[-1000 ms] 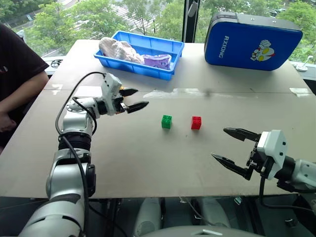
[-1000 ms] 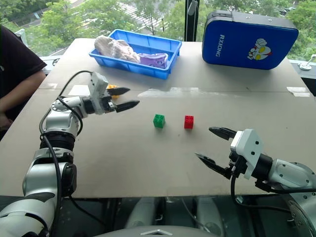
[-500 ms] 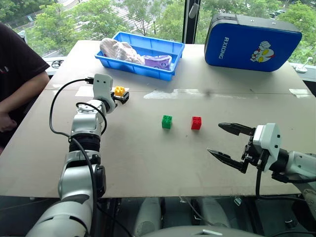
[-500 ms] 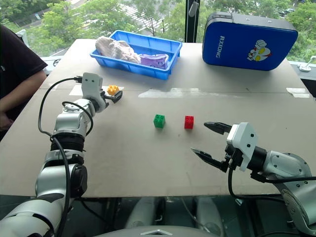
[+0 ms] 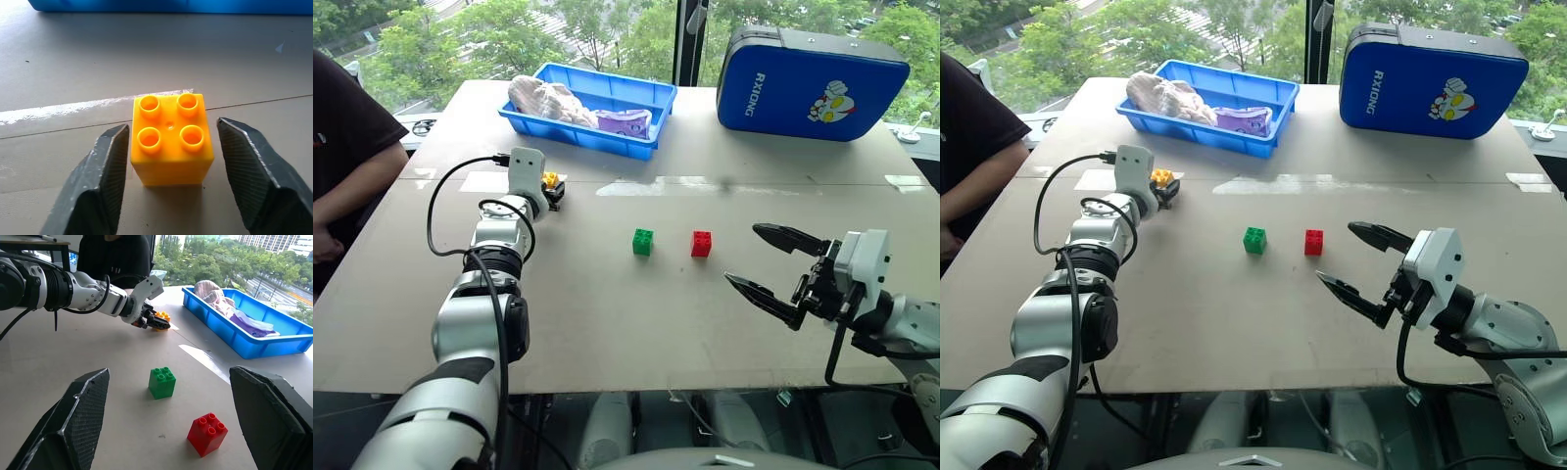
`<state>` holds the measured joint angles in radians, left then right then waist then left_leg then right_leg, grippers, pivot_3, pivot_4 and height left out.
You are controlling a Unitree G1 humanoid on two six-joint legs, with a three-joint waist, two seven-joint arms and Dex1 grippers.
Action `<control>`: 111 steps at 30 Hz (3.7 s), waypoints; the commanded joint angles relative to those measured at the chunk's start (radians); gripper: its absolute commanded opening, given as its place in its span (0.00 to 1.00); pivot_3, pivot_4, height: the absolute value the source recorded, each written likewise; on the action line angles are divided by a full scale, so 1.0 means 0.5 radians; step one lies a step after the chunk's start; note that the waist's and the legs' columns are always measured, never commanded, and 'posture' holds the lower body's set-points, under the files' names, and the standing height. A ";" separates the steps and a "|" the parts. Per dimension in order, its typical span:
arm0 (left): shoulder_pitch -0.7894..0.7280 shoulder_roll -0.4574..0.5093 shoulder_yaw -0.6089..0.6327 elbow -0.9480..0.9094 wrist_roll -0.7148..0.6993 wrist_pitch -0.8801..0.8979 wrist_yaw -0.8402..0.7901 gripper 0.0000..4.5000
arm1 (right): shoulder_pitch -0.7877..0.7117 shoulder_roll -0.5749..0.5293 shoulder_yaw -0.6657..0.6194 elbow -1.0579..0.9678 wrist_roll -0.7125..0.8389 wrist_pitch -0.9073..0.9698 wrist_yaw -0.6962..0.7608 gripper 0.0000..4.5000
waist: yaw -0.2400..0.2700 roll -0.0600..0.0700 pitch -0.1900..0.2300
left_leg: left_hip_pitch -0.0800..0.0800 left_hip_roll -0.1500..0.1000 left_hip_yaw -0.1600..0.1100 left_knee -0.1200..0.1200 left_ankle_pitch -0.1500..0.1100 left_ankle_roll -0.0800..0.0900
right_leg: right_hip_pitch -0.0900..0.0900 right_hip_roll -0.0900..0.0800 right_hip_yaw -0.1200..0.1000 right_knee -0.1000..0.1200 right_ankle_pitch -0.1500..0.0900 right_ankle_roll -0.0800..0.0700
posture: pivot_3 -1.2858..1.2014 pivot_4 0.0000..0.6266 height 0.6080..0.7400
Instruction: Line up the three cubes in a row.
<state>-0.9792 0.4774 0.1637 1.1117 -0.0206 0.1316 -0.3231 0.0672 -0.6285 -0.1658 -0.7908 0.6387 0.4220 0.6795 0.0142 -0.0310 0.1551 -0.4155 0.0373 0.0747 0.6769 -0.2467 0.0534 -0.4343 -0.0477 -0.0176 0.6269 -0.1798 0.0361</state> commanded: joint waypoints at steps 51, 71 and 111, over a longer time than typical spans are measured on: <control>-0.231 0.286 -0.521 0.325 0.092 -1.035 -2.583 0.29 | 0.352 -0.157 -0.251 -0.206 0.157 -0.051 0.069 0.90 | 0.000 0.000 0.000 | -0.001 0.002 -0.005 0.001 -0.001 0.002 | -0.002 -0.002 0.002 0.000 -0.007 -0.006 | 0.52 0.24 1.00; -0.186 0.271 -0.504 0.352 0.211 -1.074 -2.471 0.29 | 0.377 -0.182 -0.257 -0.247 0.173 -0.033 0.008 0.90 | 0.000 0.000 0.000 | -0.002 0.002 -0.006 0.001 -0.001 0.002 | -0.002 -0.001 0.002 0.000 -0.006 -0.006 | 0.52 0.24 1.00; 1.864 0.333 0.455 -2.836 -0.943 0.869 -1.431 1.00 | 0.593 -0.259 -0.581 0.224 -0.053 -0.113 0.251 0.90 | -0.001 0.003 -0.001 | 0.001 0.006 -0.003 0.001 -0.004 0.005 | -0.001 -0.012 0.006 0.000 -0.007 -0.004 | 0.52 0.24 1.00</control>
<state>-0.0772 0.6395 0.3296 -0.1871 -0.4436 0.5196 -1.0904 0.3588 -0.7490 -0.4061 -0.6742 0.6045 0.3982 0.7763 0.0138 -0.0294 0.1547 -0.4140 0.0401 0.0726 0.6774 -0.2486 0.0557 -0.4343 -0.0536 -0.0154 0.6269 -0.1843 0.0351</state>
